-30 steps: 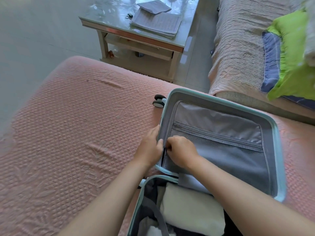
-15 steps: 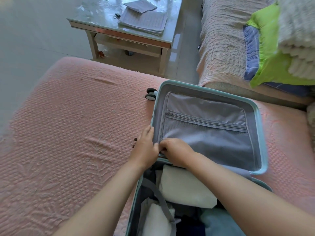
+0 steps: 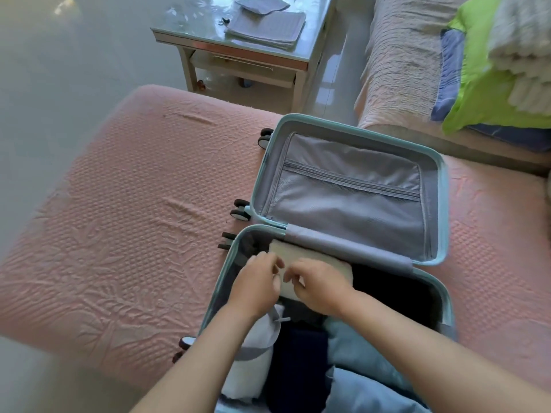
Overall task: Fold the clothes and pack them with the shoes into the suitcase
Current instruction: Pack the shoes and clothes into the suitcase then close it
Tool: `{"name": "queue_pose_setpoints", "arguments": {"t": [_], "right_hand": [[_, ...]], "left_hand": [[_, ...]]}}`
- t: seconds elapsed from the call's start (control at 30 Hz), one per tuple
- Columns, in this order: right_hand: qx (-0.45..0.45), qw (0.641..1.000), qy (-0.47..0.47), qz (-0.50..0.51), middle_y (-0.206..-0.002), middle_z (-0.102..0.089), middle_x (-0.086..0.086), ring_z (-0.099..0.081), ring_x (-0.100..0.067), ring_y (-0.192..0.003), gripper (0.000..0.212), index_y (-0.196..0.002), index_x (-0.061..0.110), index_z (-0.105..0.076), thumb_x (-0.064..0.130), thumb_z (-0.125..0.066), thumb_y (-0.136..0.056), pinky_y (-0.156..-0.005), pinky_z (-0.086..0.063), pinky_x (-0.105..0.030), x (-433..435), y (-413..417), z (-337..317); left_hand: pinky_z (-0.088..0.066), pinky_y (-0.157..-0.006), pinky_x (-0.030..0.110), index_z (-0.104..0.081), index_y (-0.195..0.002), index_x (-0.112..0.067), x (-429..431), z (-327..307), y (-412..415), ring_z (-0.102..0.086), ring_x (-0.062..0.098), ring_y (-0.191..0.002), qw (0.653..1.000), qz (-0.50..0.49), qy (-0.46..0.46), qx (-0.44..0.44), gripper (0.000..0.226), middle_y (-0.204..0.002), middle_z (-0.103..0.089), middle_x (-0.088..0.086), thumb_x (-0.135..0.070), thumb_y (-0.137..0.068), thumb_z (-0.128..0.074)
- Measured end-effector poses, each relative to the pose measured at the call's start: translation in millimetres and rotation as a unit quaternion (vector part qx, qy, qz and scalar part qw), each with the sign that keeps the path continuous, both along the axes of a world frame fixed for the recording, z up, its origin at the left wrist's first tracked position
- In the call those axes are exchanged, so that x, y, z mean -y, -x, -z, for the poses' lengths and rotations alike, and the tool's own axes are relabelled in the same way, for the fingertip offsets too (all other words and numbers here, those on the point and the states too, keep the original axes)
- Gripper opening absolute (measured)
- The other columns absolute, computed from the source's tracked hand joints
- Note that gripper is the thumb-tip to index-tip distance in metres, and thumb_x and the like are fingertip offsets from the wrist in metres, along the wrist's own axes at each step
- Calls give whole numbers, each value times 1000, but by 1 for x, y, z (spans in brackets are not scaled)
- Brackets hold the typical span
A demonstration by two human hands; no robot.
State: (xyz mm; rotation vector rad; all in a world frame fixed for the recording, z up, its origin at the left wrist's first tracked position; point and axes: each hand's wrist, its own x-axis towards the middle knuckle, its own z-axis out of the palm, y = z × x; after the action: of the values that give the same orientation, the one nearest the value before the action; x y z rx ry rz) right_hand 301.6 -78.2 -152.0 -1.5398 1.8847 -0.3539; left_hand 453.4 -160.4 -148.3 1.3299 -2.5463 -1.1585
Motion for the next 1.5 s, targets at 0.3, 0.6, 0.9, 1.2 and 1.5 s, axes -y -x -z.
{"name": "queue_pose_setpoints", "arguments": {"t": [0.3,0.6,0.9,1.2,1.5], "right_hand": [[14,995,-99,14,-110,-68,-1,-61,-27,-107,22,-110,28,-69,28,-60,-90,-81,-46,-34,-50,-57,32],[103,956,-156,226,-108,-73,7,-65,-12,-104,28,-113,26,-73,33,-72,-86,-92,-50,-29,-65,-42,40],[-6,941,27,337,-98,-65,6,-61,-15,-94,23,-97,23,-73,7,-58,-88,-84,-49,-33,-129,32,-5],[16,897,-79,434,-131,-58,0,-54,-21,-124,55,-135,20,-56,4,-59,-82,-107,-42,-37,-251,153,-4],[-60,943,-212,250,-61,-61,7,-57,-12,-75,41,-58,22,-55,53,-59,-84,-102,-32,-42,-284,176,-7]], "left_hand": [[-47,-89,32,-59,-120,-26,-56,23,-50,-57,16,-103,997,24,-58,52,31,-107,-56,-4,-19,-90,-57],[-33,-97,28,-62,-120,-26,-65,33,-38,-39,19,-120,967,223,94,81,30,-126,-51,-5,-27,-92,-50],[-41,-87,37,-64,-118,-23,-81,7,25,-51,27,-107,949,258,145,105,32,-117,-58,0,-21,-89,-50],[-46,-96,40,-52,-136,-23,-182,-5,159,-47,23,-119,954,301,6,-4,43,-133,-52,-2,-19,-93,-51],[-40,-106,39,-43,-145,-20,-239,13,196,-38,24,-130,946,324,22,-9,60,-145,-42,-1,-23,-87,-61]]}}
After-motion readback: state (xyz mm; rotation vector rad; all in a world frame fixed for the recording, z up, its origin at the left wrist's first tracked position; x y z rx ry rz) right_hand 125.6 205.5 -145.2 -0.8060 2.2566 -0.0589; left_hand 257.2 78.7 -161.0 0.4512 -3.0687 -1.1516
